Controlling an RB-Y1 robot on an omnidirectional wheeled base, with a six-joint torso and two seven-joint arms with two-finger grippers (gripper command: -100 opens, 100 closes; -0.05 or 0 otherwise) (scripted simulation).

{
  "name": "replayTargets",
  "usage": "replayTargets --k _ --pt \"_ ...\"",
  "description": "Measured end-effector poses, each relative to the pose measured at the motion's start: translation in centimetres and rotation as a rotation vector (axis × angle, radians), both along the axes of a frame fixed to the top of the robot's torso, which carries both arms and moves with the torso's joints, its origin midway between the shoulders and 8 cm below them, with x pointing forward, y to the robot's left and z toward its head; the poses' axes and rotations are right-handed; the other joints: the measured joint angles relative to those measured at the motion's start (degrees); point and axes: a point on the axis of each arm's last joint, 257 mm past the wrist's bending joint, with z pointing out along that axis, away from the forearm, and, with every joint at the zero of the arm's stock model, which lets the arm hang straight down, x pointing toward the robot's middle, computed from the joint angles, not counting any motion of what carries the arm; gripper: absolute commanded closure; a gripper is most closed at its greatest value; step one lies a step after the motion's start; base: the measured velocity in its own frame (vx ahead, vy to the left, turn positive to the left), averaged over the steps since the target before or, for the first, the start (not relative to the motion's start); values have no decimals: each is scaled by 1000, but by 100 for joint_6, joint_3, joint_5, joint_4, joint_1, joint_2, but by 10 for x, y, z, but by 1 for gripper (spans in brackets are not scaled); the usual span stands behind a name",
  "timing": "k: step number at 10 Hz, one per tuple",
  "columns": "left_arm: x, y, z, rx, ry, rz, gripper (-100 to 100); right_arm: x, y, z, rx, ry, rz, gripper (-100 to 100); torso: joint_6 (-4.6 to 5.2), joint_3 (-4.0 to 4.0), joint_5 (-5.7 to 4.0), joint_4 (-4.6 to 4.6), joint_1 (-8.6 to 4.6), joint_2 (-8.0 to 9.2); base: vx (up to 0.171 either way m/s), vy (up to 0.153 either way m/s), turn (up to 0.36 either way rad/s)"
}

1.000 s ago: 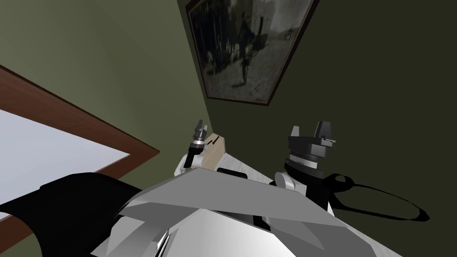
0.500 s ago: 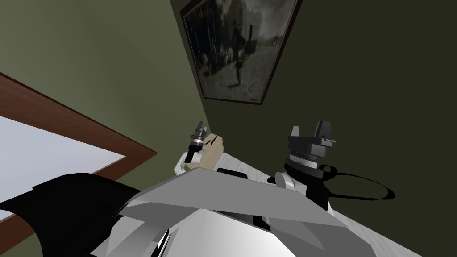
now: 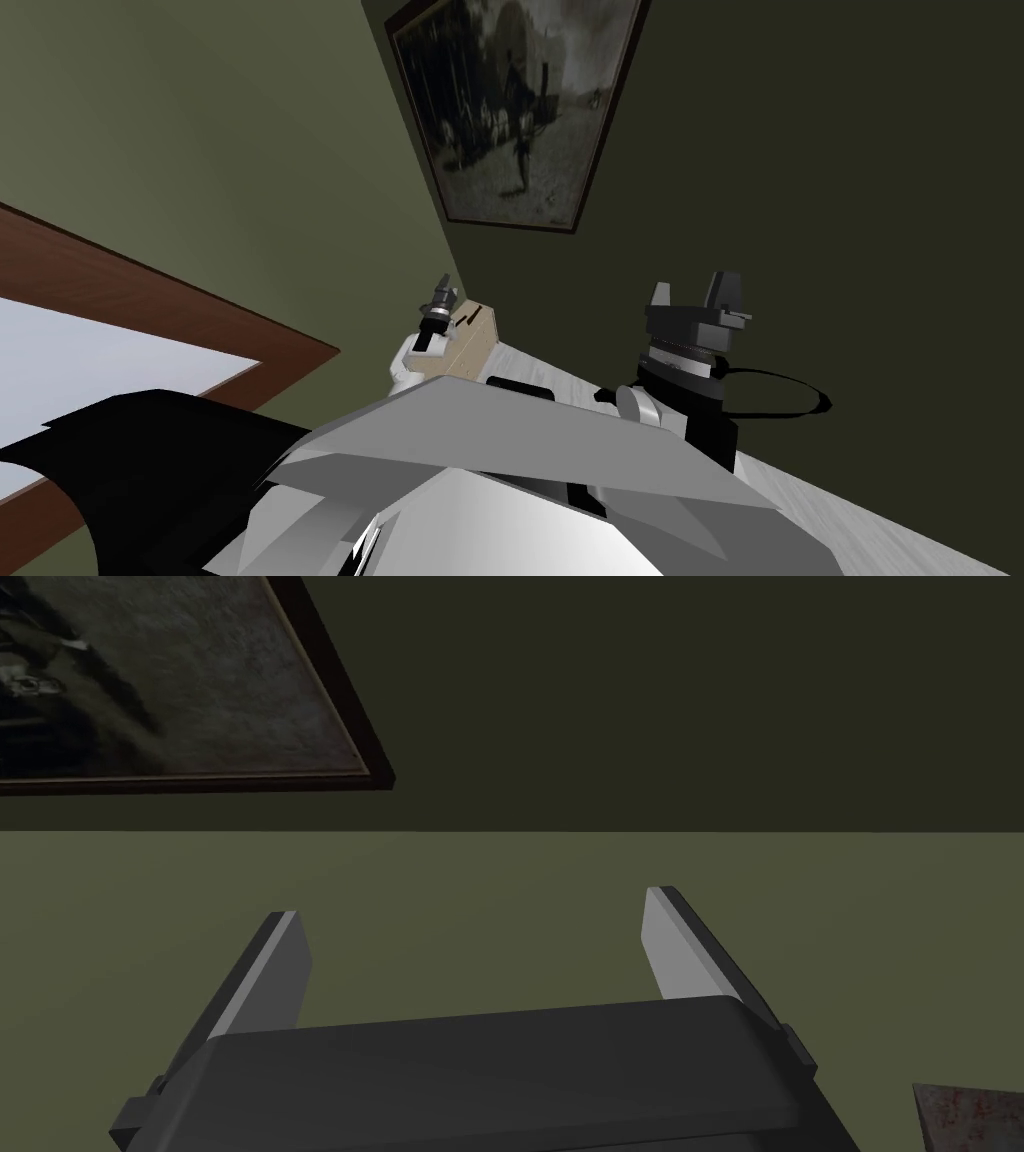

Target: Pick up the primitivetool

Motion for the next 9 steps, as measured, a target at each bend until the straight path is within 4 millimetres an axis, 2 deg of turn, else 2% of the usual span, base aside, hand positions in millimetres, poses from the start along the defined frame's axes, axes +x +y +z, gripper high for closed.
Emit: replayTargets --k 3,4,6,8,9 --pt "11 31 -31 -55 89 53 -100 0 0 0 0 0 0 0 -3 -2 1 -1 1 -3 0 5 -92" --pt "12 47 -43 -74 112 77 -100 0 0 0 0 0 0 0 -1 -3 1 -1 1 -5 2 6 -60" --pt "17 70 -58 -113 155 117 -100 0 0 0 0 0 0 0 0 -4 0 -2 0 -6 5 5 -84" --pt "14 84 -74 -143 197 145 -100 0 0 0 0 0 0 0 -3 -3 0 -1 -1 -4 2 0 -58" --pt "19 99 -79 -162 210 169 -100 0 0 0 0 0 0 0 0 -4 0 -1 -1 -7 8 6 -81"
